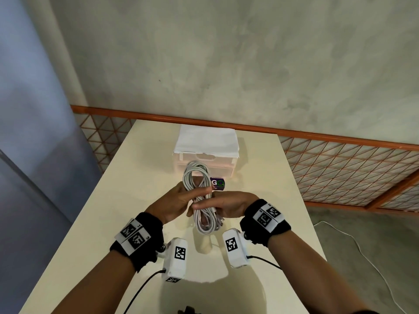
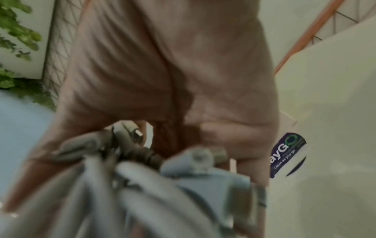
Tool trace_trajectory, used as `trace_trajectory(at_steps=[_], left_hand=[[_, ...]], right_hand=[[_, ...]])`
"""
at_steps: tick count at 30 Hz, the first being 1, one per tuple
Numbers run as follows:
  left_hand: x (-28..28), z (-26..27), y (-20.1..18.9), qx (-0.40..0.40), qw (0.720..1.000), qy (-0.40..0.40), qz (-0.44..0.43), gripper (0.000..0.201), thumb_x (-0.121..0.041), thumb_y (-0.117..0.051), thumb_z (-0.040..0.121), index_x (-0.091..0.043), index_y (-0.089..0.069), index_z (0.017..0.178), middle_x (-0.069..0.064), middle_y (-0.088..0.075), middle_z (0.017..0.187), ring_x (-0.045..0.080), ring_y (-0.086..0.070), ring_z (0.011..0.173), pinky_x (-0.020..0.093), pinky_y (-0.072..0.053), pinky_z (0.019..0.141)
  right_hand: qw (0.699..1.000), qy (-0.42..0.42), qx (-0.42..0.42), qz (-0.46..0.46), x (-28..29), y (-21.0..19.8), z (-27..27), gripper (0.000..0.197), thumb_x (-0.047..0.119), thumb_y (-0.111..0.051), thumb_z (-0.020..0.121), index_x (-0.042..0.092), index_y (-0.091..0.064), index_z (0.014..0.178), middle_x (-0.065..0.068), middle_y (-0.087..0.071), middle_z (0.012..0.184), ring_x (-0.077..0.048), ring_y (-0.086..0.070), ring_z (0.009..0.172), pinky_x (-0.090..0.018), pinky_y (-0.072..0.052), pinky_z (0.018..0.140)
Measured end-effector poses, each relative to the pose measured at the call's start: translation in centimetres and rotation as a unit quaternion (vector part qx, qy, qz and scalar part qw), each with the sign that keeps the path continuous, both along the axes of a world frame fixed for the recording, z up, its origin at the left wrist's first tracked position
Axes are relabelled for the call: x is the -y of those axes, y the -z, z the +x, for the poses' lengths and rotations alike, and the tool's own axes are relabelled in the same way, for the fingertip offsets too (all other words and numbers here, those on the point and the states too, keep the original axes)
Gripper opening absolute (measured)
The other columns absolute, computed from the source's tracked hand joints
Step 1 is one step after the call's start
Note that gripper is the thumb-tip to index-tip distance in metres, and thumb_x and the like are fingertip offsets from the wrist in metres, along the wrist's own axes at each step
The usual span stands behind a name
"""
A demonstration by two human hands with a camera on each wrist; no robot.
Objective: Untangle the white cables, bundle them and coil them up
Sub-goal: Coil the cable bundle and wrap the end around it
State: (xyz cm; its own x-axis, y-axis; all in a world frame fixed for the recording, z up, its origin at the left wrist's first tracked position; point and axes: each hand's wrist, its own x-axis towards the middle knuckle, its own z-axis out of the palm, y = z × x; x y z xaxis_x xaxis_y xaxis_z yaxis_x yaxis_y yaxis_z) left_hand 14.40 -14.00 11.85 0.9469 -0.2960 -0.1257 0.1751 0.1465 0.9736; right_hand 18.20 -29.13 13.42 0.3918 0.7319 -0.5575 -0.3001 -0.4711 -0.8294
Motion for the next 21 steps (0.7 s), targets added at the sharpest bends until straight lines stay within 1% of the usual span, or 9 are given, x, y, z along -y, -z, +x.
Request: trace_trajectory(at_steps=[2,3,6,8,10,14,17,19,21], left_hand=[[-0.1,0.2,0.1,0.014,1.0,-0.004,0.001,0.031,-0.022,-0.067,0.083,-0.003,-0.065,0.107,0.014,-0.067,0.1,0.027,-0.063,0.095,0.04,-0.048,0.083],[-0.2,0.2,0.0,0.018,1.0,-0.004,0.007,0.028,-0.023,-0.069,0.082,-0.006,-0.066,0.104,0.016,-0.065,0.101,0.028,-0.061,0.097,0.042,-0.046,0.088],[-0.3,0.1,-0.1,0.024,1.0,-0.011,0.013,0.014,-0.023,-0.068,0.082,-0.016,-0.07,0.093,0.008,-0.066,0.091,0.018,-0.062,0.09,0.033,-0.047,0.083],[-0.3,0.1,0.1,0.027,0.999,-0.017,0.01,0.013,-0.024,-0.069,0.081,-0.017,-0.07,0.091,0.007,-0.066,0.089,0.017,-0.062,0.089,0.033,-0.047,0.083],[-0.3,0.1,0.5,0.028,0.999,-0.03,0.022,0.026,-0.032,-0.072,0.076,-0.011,-0.07,0.091,0.011,-0.065,0.089,0.022,-0.06,0.087,0.037,-0.045,0.079],[0.0,0.0,1.1,0.014,0.999,-0.037,0.018,0.023,-0.027,-0.071,0.076,-0.01,-0.073,0.091,0.009,-0.07,0.092,0.017,-0.065,0.091,0.029,-0.049,0.085],[0.4,-0.1,1.2,-0.011,0.999,-0.035,-0.014,0.014,-0.019,-0.07,0.073,-0.017,-0.076,0.086,0.004,-0.072,0.088,0.015,-0.065,0.089,0.027,-0.05,0.083],[0.4,0.2,1.2,-0.022,0.998,-0.023,-0.045,0.023,-0.012,-0.067,0.073,-0.018,-0.075,0.094,0.003,-0.071,0.092,0.016,-0.063,0.09,0.024,-0.051,0.079],[0.2,0.6,1.3,-0.011,0.993,-0.03,-0.114,0.047,-0.005,-0.066,0.075,-0.019,-0.063,0.119,0.003,-0.068,0.105,0.018,-0.062,0.098,0.024,-0.053,0.081]], right_hand=[[0.999,0.031,-0.003,0.011,-0.4,0.0,-0.2,0.009,0.019,-0.06,0.087,0.022,-0.067,0.082,0.009,-0.068,0.08,-0.003,-0.064,0.082,-0.022,-0.047,0.081],[0.999,0.034,-0.003,0.015,-0.5,0.2,-0.3,0.013,0.015,-0.06,0.087,0.021,-0.068,0.079,0.005,-0.068,0.08,-0.005,-0.065,0.081,-0.024,-0.047,0.084],[1.0,0.008,-0.007,0.026,-0.8,0.7,-0.3,0.011,0.014,-0.059,0.082,0.016,-0.068,0.077,0.0,-0.07,0.079,-0.012,-0.067,0.082,-0.028,-0.048,0.086],[0.999,0.031,-0.021,0.036,-1.0,0.7,-0.5,0.004,0.013,-0.059,0.078,0.014,-0.06,0.074,0.003,-0.068,0.068,-0.012,-0.067,0.071,-0.026,-0.051,0.077],[0.998,0.055,-0.017,0.036,-1.2,1.0,-0.7,0.011,0.009,-0.06,0.078,0.015,-0.053,0.072,0.005,-0.061,0.058,-0.011,-0.061,0.059,-0.022,-0.05,0.065],[0.993,0.098,0.066,0.0,-1.7,1.7,-1.8,0.028,0.007,-0.06,0.085,0.015,-0.047,0.062,0.004,-0.045,0.044,-0.012,-0.043,0.042,-0.024,-0.041,0.048],[0.986,0.128,0.104,-0.006,-1.8,1.9,-2.1,0.03,0.006,-0.059,0.085,0.016,-0.046,0.06,0.005,-0.039,0.04,-0.012,-0.037,0.038,-0.023,-0.036,0.045],[0.985,0.133,0.106,-0.011,-1.6,1.9,-2.1,0.027,0.007,-0.057,0.085,0.015,-0.044,0.062,0.005,-0.037,0.039,-0.012,-0.035,0.038,-0.022,-0.035,0.045],[0.989,0.122,0.083,-0.012,-1.3,2.0,-2.0,0.029,0.009,-0.056,0.085,0.016,-0.04,0.062,0.004,-0.034,0.041,-0.013,-0.032,0.039,-0.022,-0.033,0.046]])
